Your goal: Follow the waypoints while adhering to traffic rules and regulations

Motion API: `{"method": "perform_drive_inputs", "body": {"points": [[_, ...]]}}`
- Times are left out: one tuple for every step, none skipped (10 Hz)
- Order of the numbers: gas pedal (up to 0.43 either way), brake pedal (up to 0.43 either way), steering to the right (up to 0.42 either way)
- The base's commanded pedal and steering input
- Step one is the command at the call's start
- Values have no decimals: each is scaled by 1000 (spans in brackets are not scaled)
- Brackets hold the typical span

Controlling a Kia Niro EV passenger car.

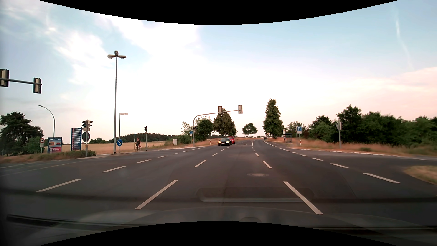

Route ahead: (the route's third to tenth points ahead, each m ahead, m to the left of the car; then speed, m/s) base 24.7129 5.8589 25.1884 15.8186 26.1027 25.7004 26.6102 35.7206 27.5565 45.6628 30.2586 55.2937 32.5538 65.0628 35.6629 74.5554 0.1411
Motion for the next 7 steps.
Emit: {"method": "perform_drive_inputs", "body": {"points": [[0,159,-1],[0,152,-1],[0,159,-1],[0,159,-1],[0,177,-1],[0,207,-1],[0,244,-1]]}}
